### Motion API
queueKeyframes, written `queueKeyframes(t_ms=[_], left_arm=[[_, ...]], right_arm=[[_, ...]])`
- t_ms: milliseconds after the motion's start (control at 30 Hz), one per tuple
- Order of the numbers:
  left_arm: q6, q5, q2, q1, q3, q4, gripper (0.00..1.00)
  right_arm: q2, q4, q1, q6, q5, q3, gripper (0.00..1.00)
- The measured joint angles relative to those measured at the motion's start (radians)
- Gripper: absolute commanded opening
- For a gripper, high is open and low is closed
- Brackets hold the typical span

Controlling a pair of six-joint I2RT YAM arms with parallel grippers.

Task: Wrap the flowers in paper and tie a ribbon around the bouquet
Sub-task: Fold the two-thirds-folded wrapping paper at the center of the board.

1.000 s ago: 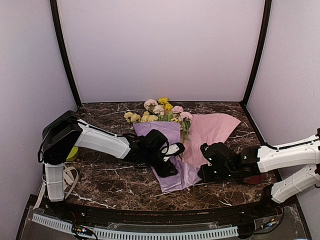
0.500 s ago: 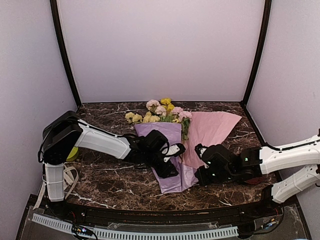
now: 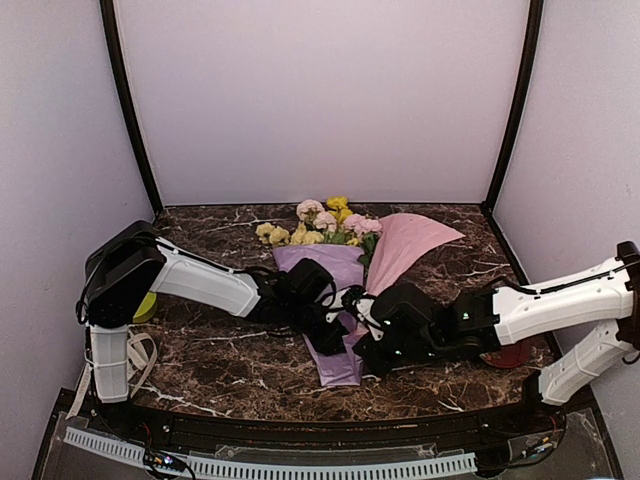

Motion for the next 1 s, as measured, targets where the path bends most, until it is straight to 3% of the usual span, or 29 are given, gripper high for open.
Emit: queueKeyframes(t_ms=[567, 1000], left_arm=[[-0.030, 0.041, -0.004, 0.017, -0.050, 0.098, 0.48], [-0.091, 0.030, -0.075, 0.083, -0.069, 0.126, 0.59]], right_arm=[[0.190, 0.007, 0.016, -0.170, -0.019, 0.094, 0.00], [0.283, 0.009, 0.017, -0.214, -0.025, 0.109, 0.00]])
